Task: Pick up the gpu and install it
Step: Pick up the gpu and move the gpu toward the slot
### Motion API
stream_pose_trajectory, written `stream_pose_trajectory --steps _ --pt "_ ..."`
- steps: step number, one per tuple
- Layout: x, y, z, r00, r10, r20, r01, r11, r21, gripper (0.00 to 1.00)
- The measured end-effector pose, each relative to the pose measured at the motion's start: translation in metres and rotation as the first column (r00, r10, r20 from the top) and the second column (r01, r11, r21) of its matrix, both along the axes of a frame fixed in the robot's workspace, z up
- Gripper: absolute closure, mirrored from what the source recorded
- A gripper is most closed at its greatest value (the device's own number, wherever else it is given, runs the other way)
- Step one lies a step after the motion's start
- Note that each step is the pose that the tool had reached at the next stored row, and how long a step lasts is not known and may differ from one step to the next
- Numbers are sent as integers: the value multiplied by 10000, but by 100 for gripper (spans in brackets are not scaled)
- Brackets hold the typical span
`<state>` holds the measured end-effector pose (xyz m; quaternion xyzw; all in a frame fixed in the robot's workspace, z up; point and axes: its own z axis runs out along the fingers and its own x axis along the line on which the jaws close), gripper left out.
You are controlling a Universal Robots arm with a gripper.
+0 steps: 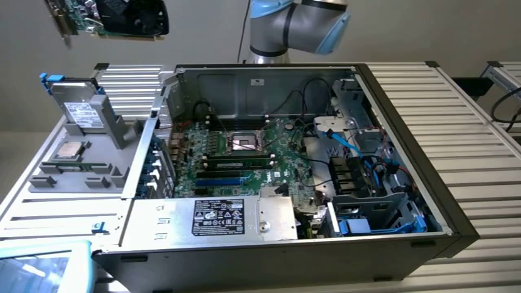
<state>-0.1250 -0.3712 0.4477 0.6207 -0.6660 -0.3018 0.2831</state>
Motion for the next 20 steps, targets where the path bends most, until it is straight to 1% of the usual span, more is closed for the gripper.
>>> stream_pose_trajectory --steps 12,20 --pt "469 0 -8 9996 258 -111 -258 9997 4 73" --pt "776 0 -15 9989 431 -202 -431 9991 4 73"
